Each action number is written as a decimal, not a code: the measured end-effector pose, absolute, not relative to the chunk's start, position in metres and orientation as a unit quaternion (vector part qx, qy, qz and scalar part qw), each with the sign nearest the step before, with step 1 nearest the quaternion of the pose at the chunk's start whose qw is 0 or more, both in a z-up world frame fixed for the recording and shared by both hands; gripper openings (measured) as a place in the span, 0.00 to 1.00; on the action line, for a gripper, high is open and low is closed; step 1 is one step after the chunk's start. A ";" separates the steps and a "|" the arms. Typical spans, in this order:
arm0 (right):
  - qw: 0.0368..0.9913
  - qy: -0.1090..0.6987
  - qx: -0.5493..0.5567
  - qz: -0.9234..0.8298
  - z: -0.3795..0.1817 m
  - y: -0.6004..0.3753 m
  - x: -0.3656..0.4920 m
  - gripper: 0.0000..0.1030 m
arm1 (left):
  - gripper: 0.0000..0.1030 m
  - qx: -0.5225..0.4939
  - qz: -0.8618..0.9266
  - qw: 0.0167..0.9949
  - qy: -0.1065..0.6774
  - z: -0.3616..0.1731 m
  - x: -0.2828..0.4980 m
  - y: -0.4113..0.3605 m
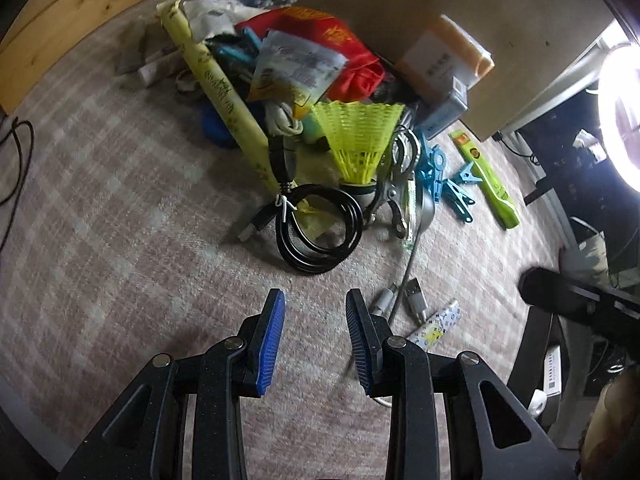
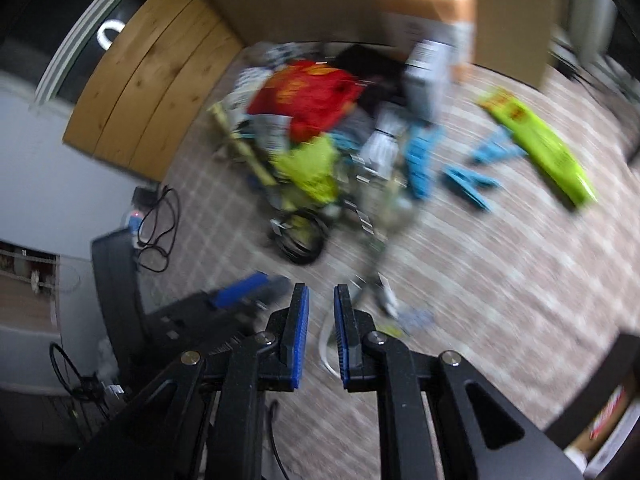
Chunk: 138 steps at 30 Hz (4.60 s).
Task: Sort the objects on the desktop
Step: 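Move both grippers to the black coiled cable in the pile, then grasp the black coiled cable with both grippers and lift it, then carry the black cable over the tray and open both grippers, then move both open grippers back toward the pile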
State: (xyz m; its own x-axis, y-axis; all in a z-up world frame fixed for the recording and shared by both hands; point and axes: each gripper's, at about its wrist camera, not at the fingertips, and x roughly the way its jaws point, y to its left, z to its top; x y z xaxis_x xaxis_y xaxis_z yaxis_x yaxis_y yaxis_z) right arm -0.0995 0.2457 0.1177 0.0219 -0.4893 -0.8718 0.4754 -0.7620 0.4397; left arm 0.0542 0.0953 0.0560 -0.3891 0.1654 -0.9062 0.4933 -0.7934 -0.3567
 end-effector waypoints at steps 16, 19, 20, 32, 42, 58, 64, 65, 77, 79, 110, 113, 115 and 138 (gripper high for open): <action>0.365 0.128 0.625 -0.678 0.062 0.140 -0.133 0.21 | 0.29 0.530 -0.765 0.099 0.353 0.031 0.056 0.074; 0.361 0.131 0.631 -0.674 0.053 0.141 -0.138 0.23 | 0.29 0.527 -0.766 0.098 0.356 0.031 0.056 0.072; 0.362 0.129 0.636 -0.669 0.050 0.142 -0.138 0.23 | 0.29 0.526 -0.766 0.098 0.357 0.030 0.056 0.072; 0.350 0.007 0.698 -0.625 0.028 0.193 -0.135 0.25 | 0.28 0.518 -0.775 0.096 0.349 0.032 0.062 0.075; 0.341 0.020 0.684 -0.645 0.024 0.213 -0.115 0.24 | 0.19 0.522 -0.784 0.088 0.326 0.033 0.063 0.091; 0.332 -0.019 0.647 -0.686 0.061 0.255 -0.084 0.14 | 0.19 0.504 -0.810 0.063 0.295 0.068 0.061 0.131; 0.317 -0.044 0.634 -0.704 0.087 0.308 -0.068 0.14 | 0.19 0.497 -0.816 0.020 0.293 0.087 0.065 0.163; 0.314 -0.048 0.632 -0.707 0.091 0.320 -0.062 0.14 | 0.19 0.497 -0.818 0.009 0.290 0.090 0.062 0.173; 0.220 -0.139 0.601 -0.756 0.120 0.469 -0.012 0.14 | 0.19 0.513 -0.822 -0.128 0.212 0.123 0.048 0.295; 0.200 -0.156 0.597 -0.761 0.121 0.493 -0.001 0.14 | 0.19 0.518 -0.818 -0.150 0.200 0.125 0.045 0.317; 0.054 -0.242 0.574 -0.780 0.125 0.649 0.111 0.14 | 0.19 0.560 -0.771 -0.289 0.090 0.135 0.086 0.463; 0.066 -0.226 0.579 -0.781 0.125 0.632 0.101 0.14 | 0.19 0.559 -0.779 -0.266 0.099 0.134 0.084 0.442; 0.074 -0.215 0.581 -0.781 0.125 0.620 0.095 0.14 | 0.19 0.559 -0.783 -0.249 0.107 0.132 0.081 0.427; 0.181 -0.022 0.564 -0.806 0.157 0.449 -0.055 0.19 | 0.19 0.538 -0.828 -0.052 0.153 0.145 -0.004 0.219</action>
State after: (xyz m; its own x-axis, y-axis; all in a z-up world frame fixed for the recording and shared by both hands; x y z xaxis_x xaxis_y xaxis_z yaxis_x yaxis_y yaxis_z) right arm -0.0548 0.4494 0.1573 -0.2987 -0.3163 -0.9004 0.2663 -0.9336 0.2397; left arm -0.0042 0.2193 0.1451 -0.4168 0.2501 -0.8739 0.0788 -0.9479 -0.3088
